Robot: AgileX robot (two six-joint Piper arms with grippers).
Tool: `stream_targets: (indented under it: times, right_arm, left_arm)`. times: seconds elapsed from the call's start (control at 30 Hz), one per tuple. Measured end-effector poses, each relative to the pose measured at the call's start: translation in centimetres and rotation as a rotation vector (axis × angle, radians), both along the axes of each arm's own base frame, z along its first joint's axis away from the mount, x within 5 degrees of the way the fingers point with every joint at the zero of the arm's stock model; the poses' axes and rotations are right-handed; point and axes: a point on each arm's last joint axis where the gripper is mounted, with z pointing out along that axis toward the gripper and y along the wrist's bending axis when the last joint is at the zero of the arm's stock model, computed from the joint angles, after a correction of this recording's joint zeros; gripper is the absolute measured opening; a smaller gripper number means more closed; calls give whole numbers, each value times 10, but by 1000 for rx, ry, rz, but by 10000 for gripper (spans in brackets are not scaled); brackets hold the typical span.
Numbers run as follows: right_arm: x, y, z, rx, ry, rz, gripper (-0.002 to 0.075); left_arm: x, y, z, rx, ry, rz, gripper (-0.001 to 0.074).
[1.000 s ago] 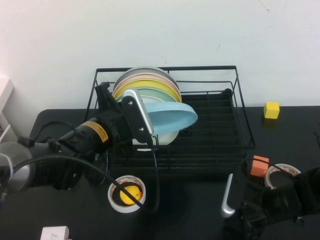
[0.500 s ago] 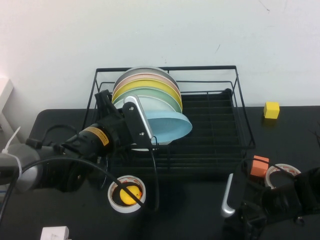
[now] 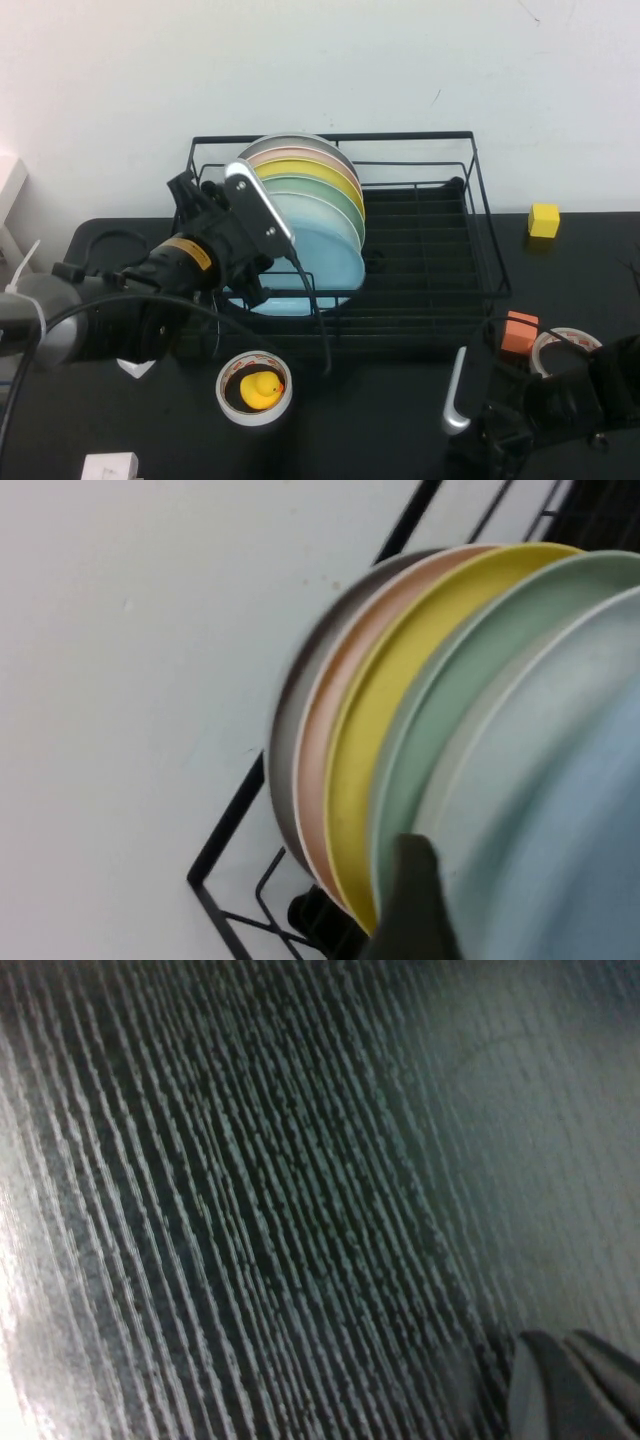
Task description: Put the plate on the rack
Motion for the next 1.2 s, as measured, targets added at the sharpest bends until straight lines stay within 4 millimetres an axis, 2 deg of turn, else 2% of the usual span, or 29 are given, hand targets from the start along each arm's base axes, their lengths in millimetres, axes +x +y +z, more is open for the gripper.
stream_targets:
  times: [0.1, 0.27, 0.37, 0.47, 0.6, 0.73, 0.97, 1.07, 1.2]
  right_arm:
    - [0, 0, 0, 0, 0, 0, 5]
    - [2, 1, 6, 19, 9, -48, 5]
    - [5, 2, 25, 61, -3, -114, 5]
    - [8, 5, 55, 122, -49, -139, 5]
    - [4, 5, 101, 202, -123, -165, 5]
    - [-10, 0, 152, 262, -256, -151, 5]
    - [-47, -17, 235, 284, -551, -80, 5]
    - [-67, -27, 264, 261, -701, -30, 5]
    - [-97, -41, 294, 165, -907, 87, 5]
  left_arm:
    - [2, 2, 3, -43, -12, 36, 512]
    - [0, 4, 16, -86, -45, 63, 544]
    - [-5, 3, 36, -122, -86, 64, 545]
    - [-16, 1, 62, -217, -121, 98, 526]
    - [-37, 3, 103, -461, -135, 207, 431]
    - [-60, 18, 142, -685, -158, 294, 291]
    - [-110, 49, 207, -894, -280, 288, 69]
    - [-133, 62, 230, -957, -345, 267, 20]
    - [-168, 83, 255, -1089, -401, 251, 4]
